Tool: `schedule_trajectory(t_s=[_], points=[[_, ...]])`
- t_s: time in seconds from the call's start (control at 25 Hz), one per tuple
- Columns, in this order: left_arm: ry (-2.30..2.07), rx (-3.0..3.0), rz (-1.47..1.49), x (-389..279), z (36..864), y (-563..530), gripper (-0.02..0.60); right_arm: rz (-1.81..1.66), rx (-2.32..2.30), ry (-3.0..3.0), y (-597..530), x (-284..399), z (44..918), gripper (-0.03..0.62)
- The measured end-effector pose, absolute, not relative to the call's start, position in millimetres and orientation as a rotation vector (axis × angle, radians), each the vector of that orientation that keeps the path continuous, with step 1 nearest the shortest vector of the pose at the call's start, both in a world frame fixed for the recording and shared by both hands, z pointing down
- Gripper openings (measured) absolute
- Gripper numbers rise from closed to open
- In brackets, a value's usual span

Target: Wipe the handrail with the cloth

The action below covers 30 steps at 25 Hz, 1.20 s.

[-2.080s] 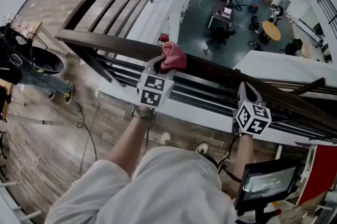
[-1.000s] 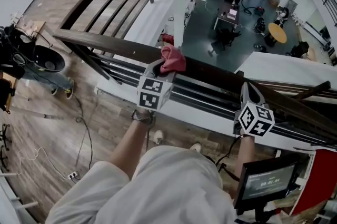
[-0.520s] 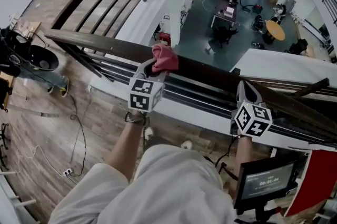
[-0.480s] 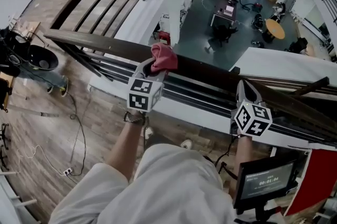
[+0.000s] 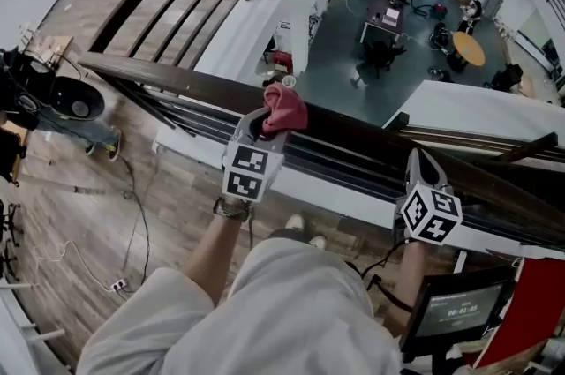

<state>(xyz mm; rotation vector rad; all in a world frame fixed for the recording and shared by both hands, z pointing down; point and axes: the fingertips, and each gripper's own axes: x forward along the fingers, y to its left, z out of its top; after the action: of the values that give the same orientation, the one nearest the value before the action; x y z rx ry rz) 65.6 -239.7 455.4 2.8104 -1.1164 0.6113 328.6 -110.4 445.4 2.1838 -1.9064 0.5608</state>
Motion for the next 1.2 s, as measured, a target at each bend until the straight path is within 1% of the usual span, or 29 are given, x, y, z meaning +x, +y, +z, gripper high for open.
schedule_trajectory(t_s=[0.12, 0.36, 0.64, 1.0, 1.2], points=[[-1.092, 2.853, 0.685, 70.6, 456.6, -235.8, 0.097, 0.55, 2.211, -1.886, -109.3, 335.7, 440.3, 0.002], [-1.103, 2.87, 0.682, 69.6, 454.3, -236.1, 0.097, 0.51, 2.261, -1.852, -102.2, 344.4, 428.9, 0.002], [-1.131, 2.834, 0.697, 75.4, 457.0, -233.0, 0.097, 0.474, 2.325, -1.766, -77.6, 389.2, 423.3, 0.002], [-1.278, 2.721, 0.63, 87.0, 458.8, -233.2, 0.097, 0.472, 2.264, -1.794, -44.1, 446.7, 427.7, 0.002], [-1.296, 2.693, 0.642, 106.4, 455.8, -226.1, 0.097, 0.477, 2.252, -1.816, -35.4, 474.9, 426.2, 0.002]])
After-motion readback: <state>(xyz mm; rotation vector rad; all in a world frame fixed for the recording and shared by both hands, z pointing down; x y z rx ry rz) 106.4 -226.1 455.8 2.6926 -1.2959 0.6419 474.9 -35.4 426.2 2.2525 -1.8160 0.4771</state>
